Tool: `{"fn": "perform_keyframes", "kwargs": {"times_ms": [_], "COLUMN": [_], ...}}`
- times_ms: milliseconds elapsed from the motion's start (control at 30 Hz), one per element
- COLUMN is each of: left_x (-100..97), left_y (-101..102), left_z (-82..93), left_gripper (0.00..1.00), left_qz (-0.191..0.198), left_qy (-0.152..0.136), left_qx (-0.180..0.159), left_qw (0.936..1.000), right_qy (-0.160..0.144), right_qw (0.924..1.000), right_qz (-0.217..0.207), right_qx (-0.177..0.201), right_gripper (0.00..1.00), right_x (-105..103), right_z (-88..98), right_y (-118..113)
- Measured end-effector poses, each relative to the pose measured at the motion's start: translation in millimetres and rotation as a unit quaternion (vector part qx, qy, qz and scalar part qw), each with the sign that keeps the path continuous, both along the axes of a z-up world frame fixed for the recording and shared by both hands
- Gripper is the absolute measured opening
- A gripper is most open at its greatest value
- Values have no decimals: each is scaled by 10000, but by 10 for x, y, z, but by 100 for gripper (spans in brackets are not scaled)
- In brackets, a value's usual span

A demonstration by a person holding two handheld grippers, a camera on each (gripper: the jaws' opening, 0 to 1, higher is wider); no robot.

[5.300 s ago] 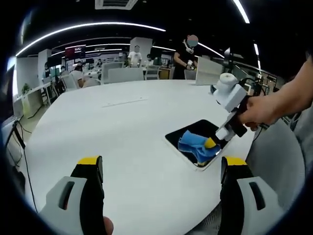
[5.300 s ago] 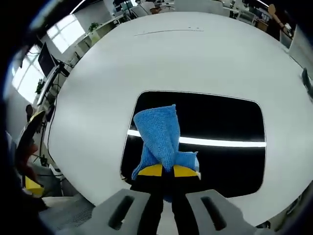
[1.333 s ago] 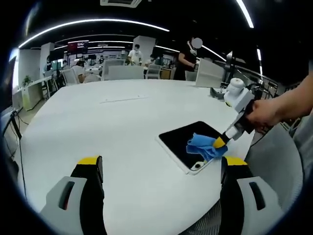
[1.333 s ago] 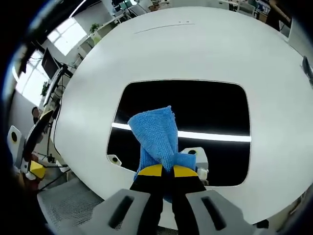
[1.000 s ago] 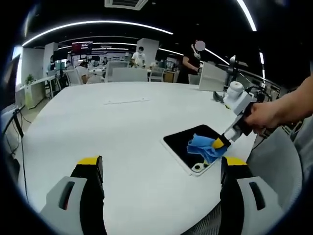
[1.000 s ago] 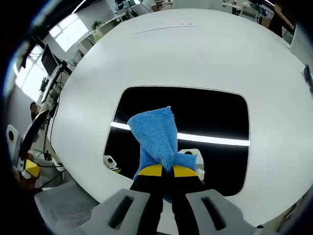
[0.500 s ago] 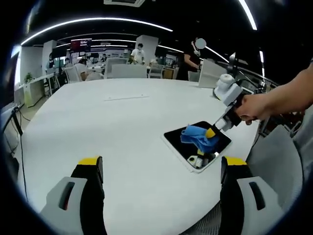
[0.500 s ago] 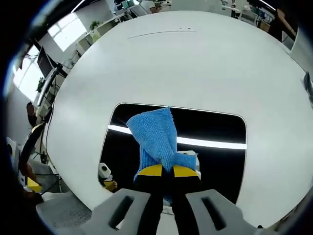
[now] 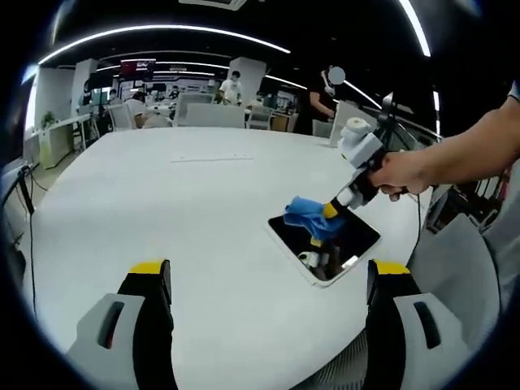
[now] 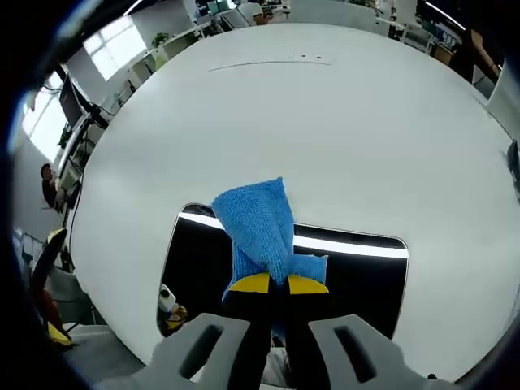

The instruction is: Wipe the mirror surface with the cleaning cloth until all visible marks leave the cleaned area.

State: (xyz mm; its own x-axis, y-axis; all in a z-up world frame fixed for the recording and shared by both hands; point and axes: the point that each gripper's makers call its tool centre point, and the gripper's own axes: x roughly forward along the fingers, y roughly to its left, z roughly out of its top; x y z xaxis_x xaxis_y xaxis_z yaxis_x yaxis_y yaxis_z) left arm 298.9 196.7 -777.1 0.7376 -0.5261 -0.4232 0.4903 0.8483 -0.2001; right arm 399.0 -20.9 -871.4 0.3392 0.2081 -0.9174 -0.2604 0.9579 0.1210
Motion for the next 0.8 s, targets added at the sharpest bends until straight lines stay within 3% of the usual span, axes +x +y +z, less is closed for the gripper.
{"fn": "perform_keyframes", "kwargs": {"times_ms": [133, 233, 267, 333, 533, 633, 733, 800], "left_x": [16, 6, 5, 6, 153, 224, 295, 329], "left_y": [-16, -129, -153, -171, -156, -135, -97, -83], "left_z": [30, 101, 146, 202, 363, 357, 357, 350], "left_gripper": [99, 99, 99, 99, 99, 99, 99, 99], "left_qz": [-95, -735, -1060, -1330, -1094, -702, -369, -86], "left_qy": [-10, -17, -165, -213, -187, -95, -197, -170], "left_qx": [62, 288, 578, 749, 454, 109, -27, -309], "left_qw": [9999, 9969, 9926, 9881, 9928, 9974, 9991, 9993], "right_qy": [-23, -63, -57, -58, -42, 83, 124, 92], "right_qw": [10000, 10000, 10000, 9999, 9999, 10000, 9999, 9999], "right_qz": [-6, 51, 64, 118, 56, 4, -5, 40], "right_qx": [0, -31, -48, -90, -94, -49, 1, 37], "right_gripper": [0, 0, 0, 0, 0, 0, 0, 0], "right_x": [67, 90, 99, 103, 170, 173, 173, 189], "right_z": [11, 27, 31, 34, 30, 28, 22, 7], "right_y": [4, 12, 14, 12, 45, 26, 24, 22]}}
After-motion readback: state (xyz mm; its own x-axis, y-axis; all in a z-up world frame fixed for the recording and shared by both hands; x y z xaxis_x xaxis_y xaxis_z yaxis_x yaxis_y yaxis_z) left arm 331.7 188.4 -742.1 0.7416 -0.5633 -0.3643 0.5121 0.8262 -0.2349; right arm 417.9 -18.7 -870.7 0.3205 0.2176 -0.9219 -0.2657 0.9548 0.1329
